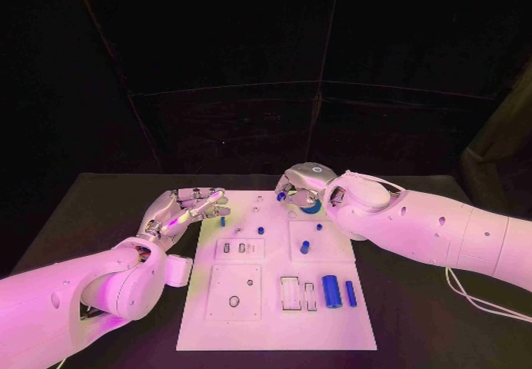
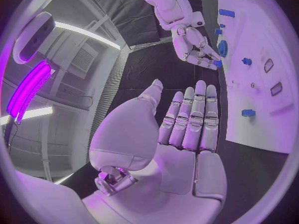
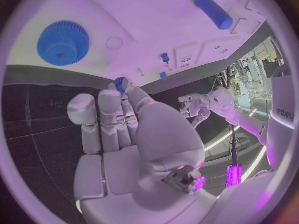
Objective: Assemble the parts on the task board
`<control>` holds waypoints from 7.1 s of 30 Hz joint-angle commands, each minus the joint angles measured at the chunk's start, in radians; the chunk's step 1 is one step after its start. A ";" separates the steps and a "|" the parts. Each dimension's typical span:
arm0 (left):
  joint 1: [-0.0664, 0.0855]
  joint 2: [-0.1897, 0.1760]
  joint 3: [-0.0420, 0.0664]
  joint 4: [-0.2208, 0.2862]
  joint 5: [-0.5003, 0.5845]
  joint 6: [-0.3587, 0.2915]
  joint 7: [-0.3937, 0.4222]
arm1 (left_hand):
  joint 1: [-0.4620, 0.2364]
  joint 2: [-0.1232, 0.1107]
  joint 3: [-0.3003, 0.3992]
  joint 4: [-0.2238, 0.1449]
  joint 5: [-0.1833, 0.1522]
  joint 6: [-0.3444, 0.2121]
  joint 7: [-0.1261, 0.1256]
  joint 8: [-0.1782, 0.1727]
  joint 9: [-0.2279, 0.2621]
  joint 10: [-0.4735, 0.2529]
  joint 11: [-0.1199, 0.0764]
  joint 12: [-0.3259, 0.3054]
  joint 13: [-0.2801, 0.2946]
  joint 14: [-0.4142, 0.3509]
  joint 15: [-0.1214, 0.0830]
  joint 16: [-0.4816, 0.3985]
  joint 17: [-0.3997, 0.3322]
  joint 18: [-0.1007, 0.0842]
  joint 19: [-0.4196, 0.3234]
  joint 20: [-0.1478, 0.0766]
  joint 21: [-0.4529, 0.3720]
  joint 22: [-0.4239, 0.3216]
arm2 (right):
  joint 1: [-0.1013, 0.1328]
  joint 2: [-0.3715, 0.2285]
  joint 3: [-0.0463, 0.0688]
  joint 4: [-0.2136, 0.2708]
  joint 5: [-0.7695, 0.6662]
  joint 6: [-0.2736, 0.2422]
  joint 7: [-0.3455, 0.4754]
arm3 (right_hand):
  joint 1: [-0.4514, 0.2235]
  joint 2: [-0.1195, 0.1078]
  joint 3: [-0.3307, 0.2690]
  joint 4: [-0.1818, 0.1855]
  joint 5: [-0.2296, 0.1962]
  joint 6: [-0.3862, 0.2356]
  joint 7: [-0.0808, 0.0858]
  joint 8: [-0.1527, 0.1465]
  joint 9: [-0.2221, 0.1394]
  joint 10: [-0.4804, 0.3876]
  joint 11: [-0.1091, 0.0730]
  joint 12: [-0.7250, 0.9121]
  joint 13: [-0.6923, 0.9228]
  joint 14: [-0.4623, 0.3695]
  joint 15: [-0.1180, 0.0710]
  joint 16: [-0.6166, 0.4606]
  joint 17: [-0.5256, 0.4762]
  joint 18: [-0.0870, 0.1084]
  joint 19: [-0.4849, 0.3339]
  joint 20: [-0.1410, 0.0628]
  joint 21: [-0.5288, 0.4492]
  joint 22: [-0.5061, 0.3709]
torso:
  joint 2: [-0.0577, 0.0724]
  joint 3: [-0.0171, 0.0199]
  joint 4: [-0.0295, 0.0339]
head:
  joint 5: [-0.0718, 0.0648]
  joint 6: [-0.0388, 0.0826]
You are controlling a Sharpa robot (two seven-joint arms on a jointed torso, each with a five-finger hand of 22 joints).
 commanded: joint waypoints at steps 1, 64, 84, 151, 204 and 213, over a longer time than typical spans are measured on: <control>0.002 0.002 0.001 0.002 -0.006 0.018 0.002 | 0.004 0.008 -0.001 -0.005 -0.001 -0.003 0.011 -0.006 -0.001 -0.007 0.002 -0.005 -0.001 -0.004 0.000 -0.005 0.000 0.007 0.000 0.007 -0.006 -0.001 | 0.003 0.017 0.002 -0.020 0.015 -0.093 -0.008 | 0.001 -0.007 0.005 0.000 -0.001 -0.001 0.003 -0.002 0.000 -0.006 0.003 -0.001 0.000 -0.007 0.002 0.005 0.001 -0.008 -0.002 0.005 0.004 0.001 | 0.002 -0.0008 0.0037 | 0.000 0.000; 0.004 0.014 0.001 -0.008 -0.006 0.039 -0.008 | 0.004 0.011 0.000 -0.009 -0.002 -0.005 0.012 -0.008 -0.001 -0.010 0.003 -0.007 -0.001 -0.006 0.001 -0.009 0.000 0.007 -0.001 0.007 -0.008 -0.002 | 0.010 0.183 0.004 -0.164 -0.065 0.055 -0.080 | -0.106 -0.122 0.198 0.050 -0.007 -0.021 0.006 -0.002 0.000 -0.025 0.008 0.000 0.000 -0.023 0.008 0.022 -0.021 -0.006 -0.022 0.013 0.014 0.001 | 0.025 -0.0087 0.0120 | 0.001 0.012; 0.004 0.017 0.001 -0.014 -0.006 0.031 -0.020 | 0.005 0.017 0.004 -0.011 -0.002 -0.005 0.011 -0.009 -0.001 -0.012 0.004 -0.010 -0.001 -0.007 0.002 -0.012 0.000 0.007 -0.002 0.008 -0.011 -0.002 | 0.010 0.175 0.004 -0.149 -0.057 0.003 -0.055 | -0.104 -0.128 0.209 0.056 -0.007 -0.016 0.004 0.000 0.002 -0.015 0.005 0.004 0.002 -0.015 0.006 0.044 0.006 -0.009 -0.008 0.013 0.024 0.021 | 0.026 -0.0095 0.0111 | 0.002 0.009; 0.004 -0.001 0.001 -0.010 -0.006 0.040 -0.031 | 0.005 0.022 0.005 -0.023 -0.002 -0.012 0.013 -0.016 -0.001 -0.024 0.007 -0.019 -0.002 -0.018 0.006 -0.026 0.000 0.006 -0.012 0.012 -0.024 -0.002 | 0.015 -0.178 0.036 0.089 0.155 0.123 -0.208 | -0.027 -0.302 -0.267 0.580 0.184 -0.138 -0.018 0.035 0.004 0.123 -0.033 0.897 0.836 0.054 -0.019 0.416 0.530 -0.061 0.168 -0.012 0.156 0.288 | 0.028 -0.0066 -0.0016 | -0.009 0.022; 0.004 0.008 0.000 -0.027 -0.006 0.046 -0.034 | 0.010 0.028 0.011 -0.029 -0.002 -0.010 0.012 -0.016 0.000 -0.023 0.006 -0.019 -0.002 -0.017 0.006 -0.028 0.000 0.007 -0.010 0.012 -0.025 -0.001 | 0.014 -0.106 0.035 0.033 0.008 0.089 -0.208 | 0.170 -0.122 -0.076 0.451 0.006 0.005 -0.051 0.106 0.010 0.240 -0.060 1.272 1.261 0.079 -0.040 0.503 0.705 -0.081 0.227 -0.028 0.204 0.399 | 0.027 -0.0069 -0.0047 | -0.007 0.001; 0.004 0.006 0.000 -0.025 -0.006 0.047 -0.035 | 0.011 0.029 0.012 -0.031 -0.002 -0.010 0.012 -0.016 0.000 -0.024 0.006 -0.019 -0.002 -0.017 0.006 -0.029 0.000 0.007 -0.009 0.012 -0.026 -0.001 | 0.013 -0.109 0.035 0.094 -0.012 0.021 -0.202 | 0.132 -0.136 -0.020 0.440 0.015 0.029 -0.060 0.103 0.008 0.246 -0.069 1.270 1.265 0.080 -0.046 0.504 0.709 -0.086 0.241 -0.035 0.213 0.421 | 0.027 -0.0082 -0.0041 | -0.004 0.005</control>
